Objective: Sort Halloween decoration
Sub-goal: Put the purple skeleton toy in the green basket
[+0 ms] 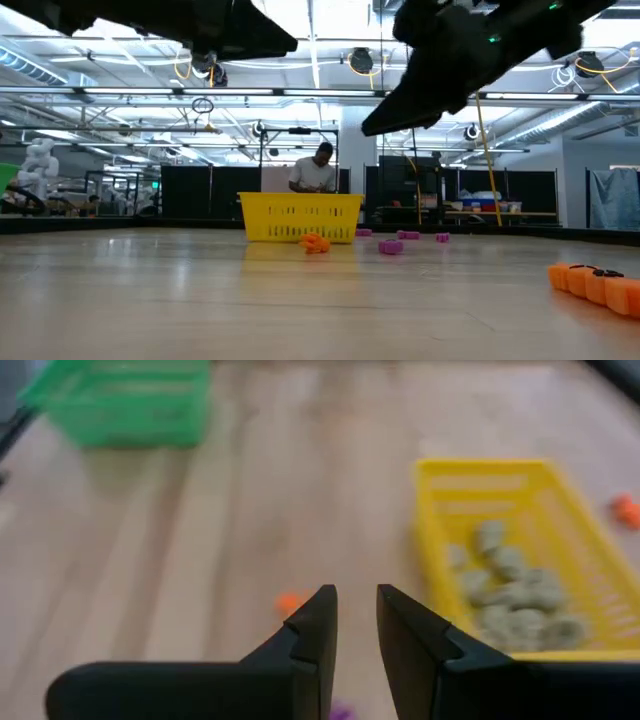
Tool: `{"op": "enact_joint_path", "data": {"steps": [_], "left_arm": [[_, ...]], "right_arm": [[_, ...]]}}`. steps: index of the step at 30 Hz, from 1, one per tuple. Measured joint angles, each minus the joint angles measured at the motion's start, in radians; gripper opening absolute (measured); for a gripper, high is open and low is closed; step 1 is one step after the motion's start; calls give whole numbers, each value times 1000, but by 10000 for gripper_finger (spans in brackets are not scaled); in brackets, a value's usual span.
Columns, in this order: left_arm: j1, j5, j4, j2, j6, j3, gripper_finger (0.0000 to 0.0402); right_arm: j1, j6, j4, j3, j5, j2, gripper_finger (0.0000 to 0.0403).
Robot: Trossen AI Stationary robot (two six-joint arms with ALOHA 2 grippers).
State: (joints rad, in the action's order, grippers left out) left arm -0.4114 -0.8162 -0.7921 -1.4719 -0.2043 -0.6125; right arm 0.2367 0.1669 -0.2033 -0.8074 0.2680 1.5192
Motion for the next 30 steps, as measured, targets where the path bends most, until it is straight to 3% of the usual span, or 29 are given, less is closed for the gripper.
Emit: {"op": "enact_joint_path", "data": {"steps": [6,13,18,22,30], "left_arm": [[-29,-6,133,0,152,-26,203],[-43,-4,237,0,339,-26,203],[-57,0,241,0,380,-26,203],[-61,0,242,0,381,-26,203],[-60,0,260,0,381,-26,203]], "right_arm": [[91,-19,34,0,0,0,59],[122,4,108,0,0,0,59],[126,102,189,1,6,11,59],[126,185,192,2,74,51,62],[126,318,140,2,75,193,137]]}}
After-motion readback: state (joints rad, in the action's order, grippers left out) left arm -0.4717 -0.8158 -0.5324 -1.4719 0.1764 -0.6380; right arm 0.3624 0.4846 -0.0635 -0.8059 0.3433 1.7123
